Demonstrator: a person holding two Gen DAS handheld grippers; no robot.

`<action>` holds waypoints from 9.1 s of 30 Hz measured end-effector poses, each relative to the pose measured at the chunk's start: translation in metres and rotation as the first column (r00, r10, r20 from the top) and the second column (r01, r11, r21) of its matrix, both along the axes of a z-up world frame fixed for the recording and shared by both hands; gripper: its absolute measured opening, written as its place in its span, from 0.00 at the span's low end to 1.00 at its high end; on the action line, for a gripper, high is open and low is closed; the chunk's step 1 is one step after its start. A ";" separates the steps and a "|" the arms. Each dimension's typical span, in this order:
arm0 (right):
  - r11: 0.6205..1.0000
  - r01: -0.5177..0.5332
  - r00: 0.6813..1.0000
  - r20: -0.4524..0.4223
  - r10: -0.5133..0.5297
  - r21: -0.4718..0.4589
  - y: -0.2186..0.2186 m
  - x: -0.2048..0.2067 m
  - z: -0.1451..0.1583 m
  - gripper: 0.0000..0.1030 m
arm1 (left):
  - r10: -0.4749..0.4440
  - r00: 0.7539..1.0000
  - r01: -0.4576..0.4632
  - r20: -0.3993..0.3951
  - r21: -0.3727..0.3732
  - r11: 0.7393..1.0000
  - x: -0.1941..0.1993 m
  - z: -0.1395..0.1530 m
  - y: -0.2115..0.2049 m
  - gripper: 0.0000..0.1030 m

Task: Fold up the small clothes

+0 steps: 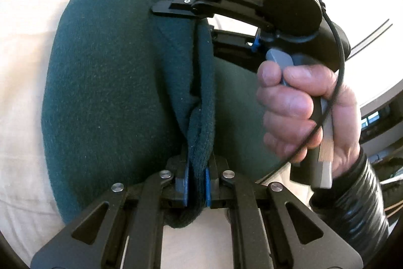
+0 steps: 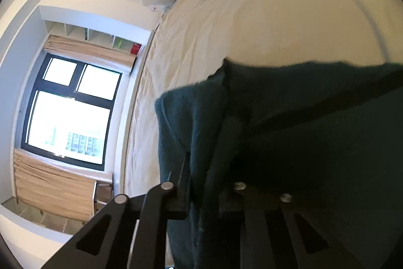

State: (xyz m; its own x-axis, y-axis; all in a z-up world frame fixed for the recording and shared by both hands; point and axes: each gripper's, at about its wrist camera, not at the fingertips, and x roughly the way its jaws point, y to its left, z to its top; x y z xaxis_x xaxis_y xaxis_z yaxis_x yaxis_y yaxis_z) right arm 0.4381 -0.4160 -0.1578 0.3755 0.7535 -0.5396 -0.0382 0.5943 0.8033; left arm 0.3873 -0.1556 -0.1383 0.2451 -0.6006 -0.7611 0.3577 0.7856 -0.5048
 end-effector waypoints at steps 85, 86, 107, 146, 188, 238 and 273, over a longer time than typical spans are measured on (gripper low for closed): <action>0.971 0.228 0.973 -0.022 -0.230 -0.074 -0.141 -0.169 -0.045 0.11 | -0.122 0.966 0.050 0.228 0.297 0.954 0.126 -0.018 0.009 0.62; 0.970 0.230 0.972 -0.023 -0.232 -0.074 -0.141 -0.169 -0.045 0.11 | -0.120 0.967 0.048 0.226 0.299 0.953 0.127 -0.019 0.009 0.62; 0.928 0.280 0.959 0.027 -0.282 -0.245 -0.140 -0.206 -0.028 0.23 | -0.106 0.961 0.048 0.255 0.224 0.973 0.064 -0.003 0.031 0.61; 0.983 0.122 0.986 -0.099 -0.136 -0.136 -0.123 -0.071 -0.034 0.40 | 0.027 0.981 -0.043 -0.190 -0.082 0.996 0.167 -0.068 0.062 0.49; 0.901 0.039 0.991 0.135 0.022 -0.432 0.000 -0.142 0.085 0.21 | 0.049 0.999 -0.050 0.010 0.061 0.997 0.071 0.060 0.120 0.31; 0.759 0.426 0.870 0.453 -0.195 -0.492 0.045 -0.322 0.108 0.78 | 0.218 0.681 -0.415 0.699 0.124 0.901 -0.180 0.131 0.238 0.96; 0.660 0.342 0.931 0.339 -0.138 -0.669 0.114 -0.367 0.126 1.00 | 0.304 0.868 -0.448 0.391 0.356 0.820 -0.197 0.078 0.206 1.00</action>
